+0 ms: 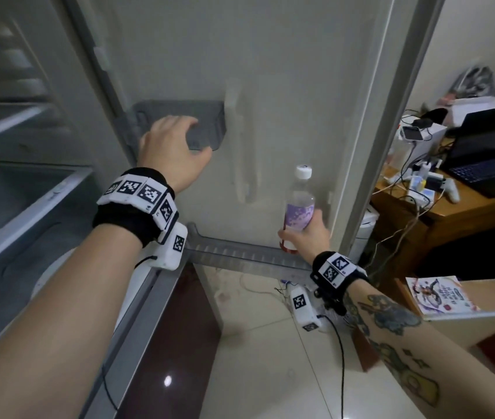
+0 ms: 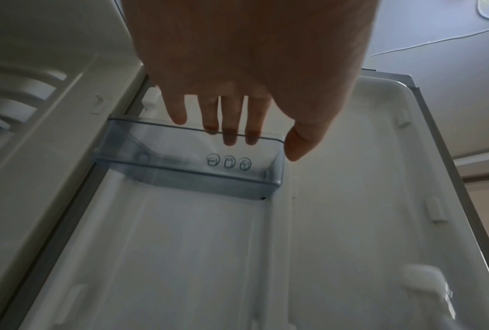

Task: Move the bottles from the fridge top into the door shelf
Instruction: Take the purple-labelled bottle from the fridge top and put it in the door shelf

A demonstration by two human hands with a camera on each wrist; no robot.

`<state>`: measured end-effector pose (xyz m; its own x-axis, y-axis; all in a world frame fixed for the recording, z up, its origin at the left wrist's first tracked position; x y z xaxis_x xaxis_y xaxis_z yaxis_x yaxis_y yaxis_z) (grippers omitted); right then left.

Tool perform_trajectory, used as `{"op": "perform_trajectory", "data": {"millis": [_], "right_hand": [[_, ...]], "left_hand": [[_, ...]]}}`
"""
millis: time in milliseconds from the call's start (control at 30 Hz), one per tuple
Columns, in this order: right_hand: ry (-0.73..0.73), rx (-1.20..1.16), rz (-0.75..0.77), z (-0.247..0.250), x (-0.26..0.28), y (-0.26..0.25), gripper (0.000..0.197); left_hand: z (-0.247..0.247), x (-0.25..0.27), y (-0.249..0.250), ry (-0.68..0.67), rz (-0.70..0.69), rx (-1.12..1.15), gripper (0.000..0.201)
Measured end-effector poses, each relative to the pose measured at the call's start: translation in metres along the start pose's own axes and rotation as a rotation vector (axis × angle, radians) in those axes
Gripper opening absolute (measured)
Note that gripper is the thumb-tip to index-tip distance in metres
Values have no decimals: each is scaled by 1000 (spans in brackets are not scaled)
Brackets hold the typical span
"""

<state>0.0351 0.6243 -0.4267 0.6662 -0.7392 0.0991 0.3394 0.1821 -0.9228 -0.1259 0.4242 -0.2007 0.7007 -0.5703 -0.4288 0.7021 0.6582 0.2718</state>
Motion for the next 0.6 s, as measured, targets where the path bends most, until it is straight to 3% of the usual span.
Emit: {"op": "perform_trajectory", "data": {"millis": [233, 433, 600], "right_hand": [[33, 112, -60, -19, -18, 42, 57], [141, 155, -94, -21, -24, 64, 69], [164, 193, -46, -19, -23, 71, 63]], "left_hand": [[-7, 2, 2, 61, -9, 28, 53], [-9, 5, 2, 104, -21, 58, 51], [-12, 4, 2, 122, -51, 67, 52]]}}
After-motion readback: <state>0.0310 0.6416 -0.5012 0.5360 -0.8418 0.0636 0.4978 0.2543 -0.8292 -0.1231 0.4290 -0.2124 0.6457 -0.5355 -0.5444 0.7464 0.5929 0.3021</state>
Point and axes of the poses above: each hand's wrist, its own x-axis away from the middle knuckle, its own z-axis out of the back of the hand, y = z × x, the point moved 8 cm from there along -x, towards the middle knuckle, and after that the axes turned 5 degrees about -y, right-handed, at the moved point
